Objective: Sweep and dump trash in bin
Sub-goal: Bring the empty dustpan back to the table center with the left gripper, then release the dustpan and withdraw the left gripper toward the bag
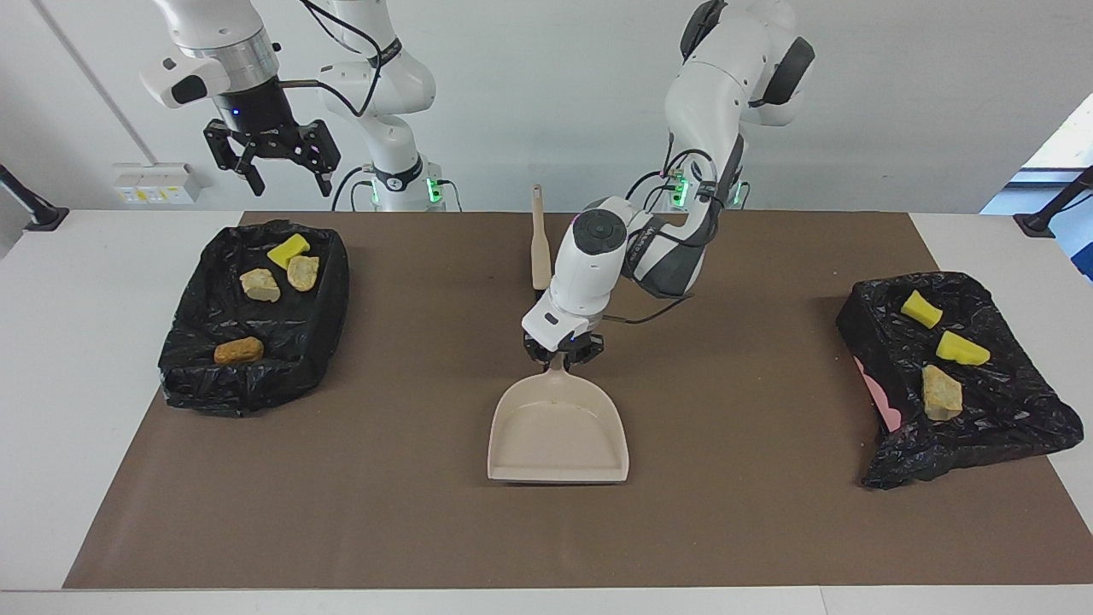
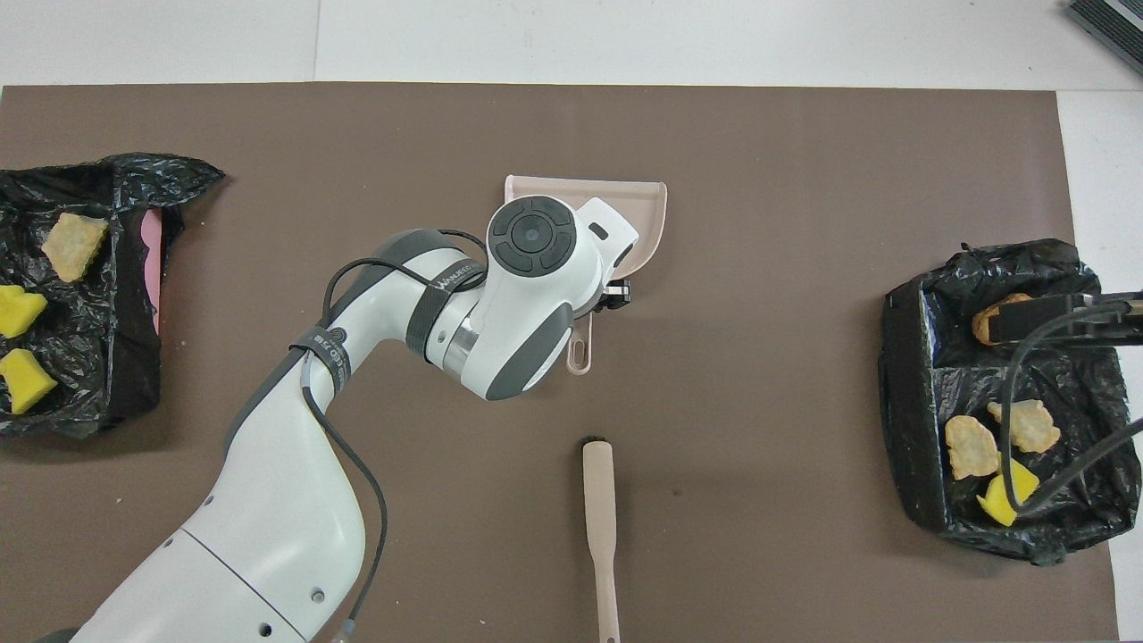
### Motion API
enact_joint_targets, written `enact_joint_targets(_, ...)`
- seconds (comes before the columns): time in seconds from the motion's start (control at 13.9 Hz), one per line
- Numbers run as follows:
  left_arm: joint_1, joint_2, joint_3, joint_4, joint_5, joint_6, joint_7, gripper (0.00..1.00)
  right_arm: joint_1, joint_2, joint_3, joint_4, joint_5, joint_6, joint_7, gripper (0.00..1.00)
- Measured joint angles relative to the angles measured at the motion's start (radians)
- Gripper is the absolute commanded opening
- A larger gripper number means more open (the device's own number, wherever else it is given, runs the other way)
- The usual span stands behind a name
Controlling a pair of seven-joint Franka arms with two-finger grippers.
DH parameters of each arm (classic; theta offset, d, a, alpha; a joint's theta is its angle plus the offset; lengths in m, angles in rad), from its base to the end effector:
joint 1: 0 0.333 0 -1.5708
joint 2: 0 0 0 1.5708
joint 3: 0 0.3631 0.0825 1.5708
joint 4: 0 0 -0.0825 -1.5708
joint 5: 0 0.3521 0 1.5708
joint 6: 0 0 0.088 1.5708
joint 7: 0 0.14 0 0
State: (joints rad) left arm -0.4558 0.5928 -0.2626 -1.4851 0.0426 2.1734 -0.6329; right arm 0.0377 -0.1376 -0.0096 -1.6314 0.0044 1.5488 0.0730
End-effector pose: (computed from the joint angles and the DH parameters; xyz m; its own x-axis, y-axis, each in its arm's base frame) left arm 0.5668 -0.4435 0.3690 0.9982 -0.0541 0.0276 -0.0577 -0.9864 0.1538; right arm 0.4720 0.0135 0.6784 0.9975 -0.0448 0.0544 -0.0443 -0.9990 -0.0097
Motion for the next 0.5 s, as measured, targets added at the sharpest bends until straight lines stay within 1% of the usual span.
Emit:
enact_joint_targets(0.07,0.0,-0.001,0.0,0.0,0.0,0.0,0.0,1.0,0.0,0.0,0.0,0.0,0.0,0.0,0.0,1.0)
enact_joint_targets(0.29,0.004,-0.017,0.005,0.002,0.027,0.002,0.0,1.0,0.0,0.0,0.0,0.0,0.0,0.0,0.0,1.0)
enact_joint_targets(0.5,0.048,-0.071,0.014,0.002,0.086,-0.019,0.013,1.0,0.0,0.0,0.0,0.0,0.0,0.0,0.0,1.0)
